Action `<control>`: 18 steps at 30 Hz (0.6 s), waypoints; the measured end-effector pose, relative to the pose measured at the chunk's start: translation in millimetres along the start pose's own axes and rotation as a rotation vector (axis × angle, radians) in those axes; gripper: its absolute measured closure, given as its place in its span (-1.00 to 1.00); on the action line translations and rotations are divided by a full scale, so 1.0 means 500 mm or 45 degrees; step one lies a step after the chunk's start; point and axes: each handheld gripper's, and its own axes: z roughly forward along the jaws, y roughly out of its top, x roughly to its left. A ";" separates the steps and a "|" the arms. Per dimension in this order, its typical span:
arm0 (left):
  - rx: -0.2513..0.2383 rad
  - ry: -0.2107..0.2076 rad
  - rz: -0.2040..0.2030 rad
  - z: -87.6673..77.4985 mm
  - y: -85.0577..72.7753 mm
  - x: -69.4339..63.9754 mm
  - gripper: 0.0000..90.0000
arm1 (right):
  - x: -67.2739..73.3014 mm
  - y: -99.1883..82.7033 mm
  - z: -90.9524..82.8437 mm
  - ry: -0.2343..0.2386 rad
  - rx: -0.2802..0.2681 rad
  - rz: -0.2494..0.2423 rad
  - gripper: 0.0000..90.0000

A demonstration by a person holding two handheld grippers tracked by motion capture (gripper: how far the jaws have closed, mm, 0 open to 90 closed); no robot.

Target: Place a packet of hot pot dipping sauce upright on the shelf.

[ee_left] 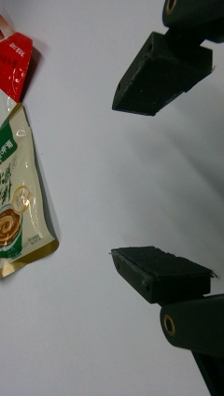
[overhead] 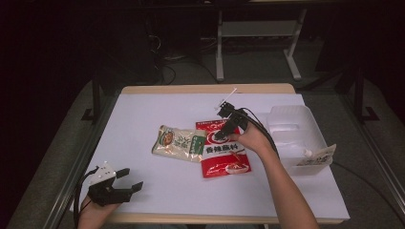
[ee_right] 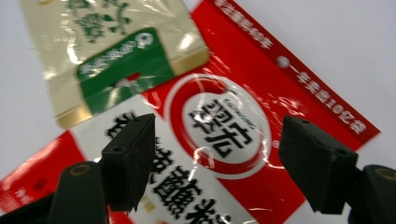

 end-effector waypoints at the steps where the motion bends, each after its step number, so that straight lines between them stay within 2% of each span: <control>1: 0.000 -0.002 0.002 0.000 0.000 0.000 -0.47 | -0.007 -0.001 0.003 -0.011 0.004 0.020 -0.41; 4: -0.004 -0.015 -0.011 0.002 0.001 -0.002 -0.47 | -0.030 -0.005 0.008 -0.021 -0.010 0.084 -0.38; 7: 0.000 -0.044 0.005 0.010 0.008 -0.009 -0.39 | -0.052 -0.010 0.019 -0.025 0.036 0.127 -0.38; 10: 0.045 -0.073 0.063 0.035 0.029 -0.032 -0.39 | -0.063 -0.015 0.023 -0.022 0.046 0.176 -0.39; 11: 0.056 -0.085 0.095 0.044 0.036 -0.041 -0.37 | -0.065 -0.016 0.023 -0.016 0.044 0.175 -0.39; 15: 0.093 -0.123 0.170 0.081 0.070 -0.071 -0.35 | -0.072 -0.018 0.029 -0.009 0.055 0.204 -0.40; 18: 0.073 -0.143 0.180 0.112 0.102 -0.086 -0.34 | -0.076 -0.020 0.034 -0.010 0.075 0.214 -0.43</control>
